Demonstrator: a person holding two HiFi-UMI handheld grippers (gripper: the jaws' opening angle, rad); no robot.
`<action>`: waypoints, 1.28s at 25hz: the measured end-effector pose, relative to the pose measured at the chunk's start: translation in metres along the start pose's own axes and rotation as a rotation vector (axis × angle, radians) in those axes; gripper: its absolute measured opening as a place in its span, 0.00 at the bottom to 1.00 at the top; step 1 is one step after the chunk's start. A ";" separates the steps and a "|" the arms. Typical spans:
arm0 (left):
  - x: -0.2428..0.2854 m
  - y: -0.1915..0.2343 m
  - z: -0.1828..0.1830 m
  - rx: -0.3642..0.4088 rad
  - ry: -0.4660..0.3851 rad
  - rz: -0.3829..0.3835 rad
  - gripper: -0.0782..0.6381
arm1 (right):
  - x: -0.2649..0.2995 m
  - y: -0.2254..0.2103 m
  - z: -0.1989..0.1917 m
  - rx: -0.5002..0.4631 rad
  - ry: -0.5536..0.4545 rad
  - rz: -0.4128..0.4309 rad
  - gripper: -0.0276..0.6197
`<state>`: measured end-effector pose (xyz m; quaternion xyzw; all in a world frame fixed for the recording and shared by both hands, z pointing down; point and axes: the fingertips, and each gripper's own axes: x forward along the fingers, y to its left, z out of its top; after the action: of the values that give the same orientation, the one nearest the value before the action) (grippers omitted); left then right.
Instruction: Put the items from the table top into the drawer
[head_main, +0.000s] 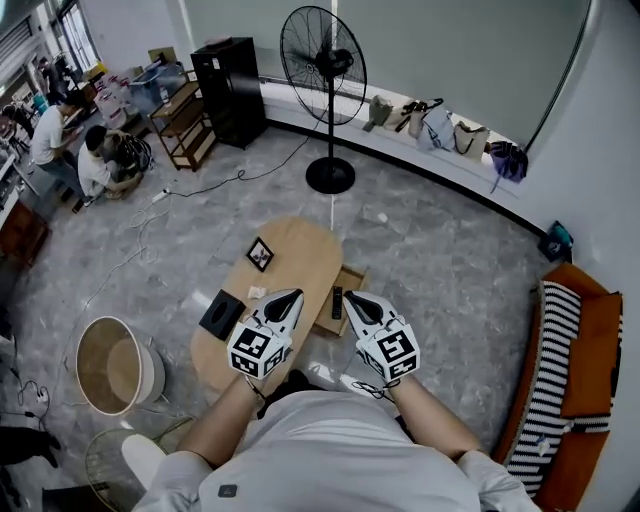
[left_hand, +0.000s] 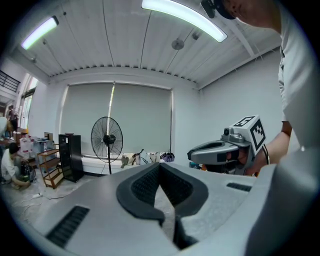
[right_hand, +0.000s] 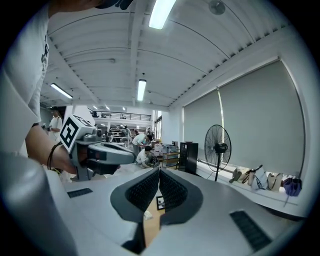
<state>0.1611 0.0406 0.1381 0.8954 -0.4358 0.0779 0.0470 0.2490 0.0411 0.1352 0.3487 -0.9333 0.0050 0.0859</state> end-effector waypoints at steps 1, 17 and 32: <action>-0.006 0.006 -0.001 -0.002 -0.002 0.012 0.12 | 0.007 0.005 0.002 -0.003 -0.001 0.013 0.09; -0.067 0.138 -0.008 -0.036 -0.036 0.173 0.12 | 0.147 0.067 0.037 -0.074 -0.008 0.202 0.09; -0.133 0.236 -0.044 -0.141 -0.035 0.339 0.12 | 0.273 0.126 0.023 -0.098 0.068 0.362 0.09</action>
<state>-0.1099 0.0045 0.1617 0.8049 -0.5856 0.0382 0.0883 -0.0393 -0.0424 0.1641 0.1699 -0.9765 -0.0132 0.1319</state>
